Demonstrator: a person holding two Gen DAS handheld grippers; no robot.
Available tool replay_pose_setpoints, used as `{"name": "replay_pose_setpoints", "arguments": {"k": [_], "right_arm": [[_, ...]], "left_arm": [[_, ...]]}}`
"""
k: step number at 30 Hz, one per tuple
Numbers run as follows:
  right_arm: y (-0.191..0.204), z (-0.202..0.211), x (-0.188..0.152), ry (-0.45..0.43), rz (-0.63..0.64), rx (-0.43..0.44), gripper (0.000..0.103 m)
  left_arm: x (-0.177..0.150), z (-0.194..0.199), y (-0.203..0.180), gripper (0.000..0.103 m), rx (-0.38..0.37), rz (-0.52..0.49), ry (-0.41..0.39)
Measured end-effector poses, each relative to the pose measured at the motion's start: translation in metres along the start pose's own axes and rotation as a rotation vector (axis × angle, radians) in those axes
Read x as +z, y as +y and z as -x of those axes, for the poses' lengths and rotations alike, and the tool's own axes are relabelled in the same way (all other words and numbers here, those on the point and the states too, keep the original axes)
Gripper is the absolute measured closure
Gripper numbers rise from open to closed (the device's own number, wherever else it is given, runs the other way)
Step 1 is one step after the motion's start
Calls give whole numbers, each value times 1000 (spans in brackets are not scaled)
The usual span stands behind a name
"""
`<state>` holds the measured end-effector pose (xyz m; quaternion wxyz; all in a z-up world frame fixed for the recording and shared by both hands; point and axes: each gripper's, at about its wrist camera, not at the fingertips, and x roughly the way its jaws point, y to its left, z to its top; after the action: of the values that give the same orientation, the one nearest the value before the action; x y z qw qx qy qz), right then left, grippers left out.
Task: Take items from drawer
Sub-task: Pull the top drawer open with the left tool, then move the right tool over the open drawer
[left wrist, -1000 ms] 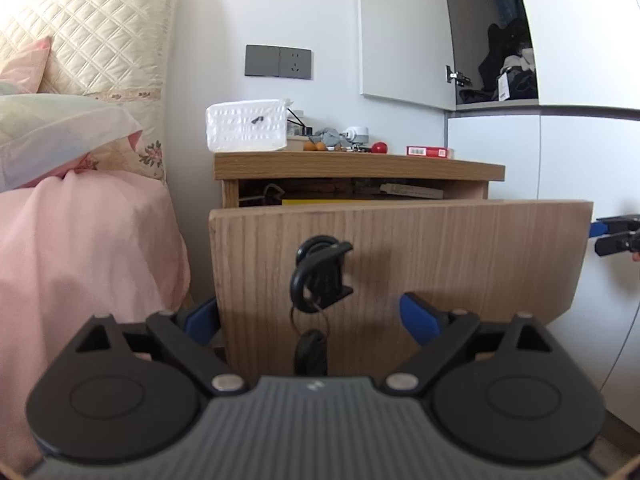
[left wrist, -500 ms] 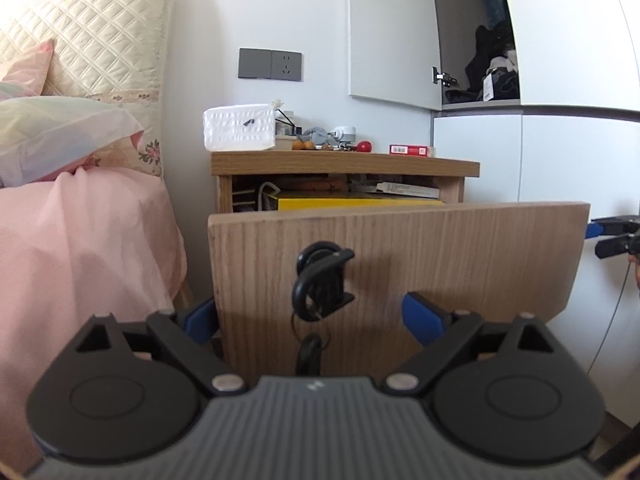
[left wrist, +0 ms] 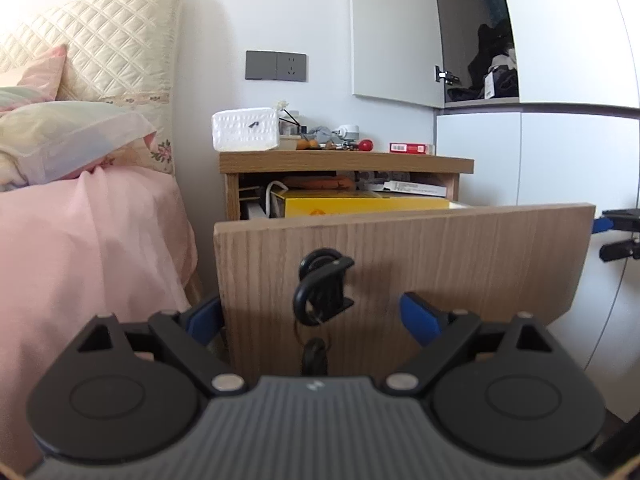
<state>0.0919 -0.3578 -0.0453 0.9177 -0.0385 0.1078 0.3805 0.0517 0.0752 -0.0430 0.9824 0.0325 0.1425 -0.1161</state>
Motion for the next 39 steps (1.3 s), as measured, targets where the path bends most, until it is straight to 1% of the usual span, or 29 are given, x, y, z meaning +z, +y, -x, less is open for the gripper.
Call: {"name": "replay_pose_setpoints", "arguments": {"k": [2,5,7,9,11,13,16,22,24,26,30,35,39], "right_arm": [[4,7,7,-38,-5,-31,16],[12,20,21,-118,-14,-90,16],[22,30,35,-180,-1,-173,17],[30,38,47,-243,-31,-231,17],[36,40,55,-272,-77,-273,17],[41,38,61,-274,-129,-301,16],[50,31,68,-262,-169,-322,16],[69,7,73,-177,-202,-347,16],[75,1,74,-173,-215,-352,16],[80,-4,75,-176,-229,-361,16],[87,-16,80,-185,-277,-338,16],[101,-25,87,-189,-295,-330,16],[113,-34,99,-134,-292,-327,16]], "left_arm": [[3,3,-3,9,19,2,2],[11,8,-9,9,54,-6,3],[18,13,-14,9,77,-4,-6],[25,19,-19,9,101,9,-14],[30,22,-25,7,116,22,-18],[34,25,-32,7,127,36,-19],[41,28,-41,7,143,57,-22],[58,38,-63,6,165,52,-37],[62,44,-71,6,211,77,-55],[65,51,-81,6,237,72,-60],[71,58,-97,6,249,35,-50],[90,61,-97,6,257,53,-53],[103,60,-87,5,248,75,-47]]}}
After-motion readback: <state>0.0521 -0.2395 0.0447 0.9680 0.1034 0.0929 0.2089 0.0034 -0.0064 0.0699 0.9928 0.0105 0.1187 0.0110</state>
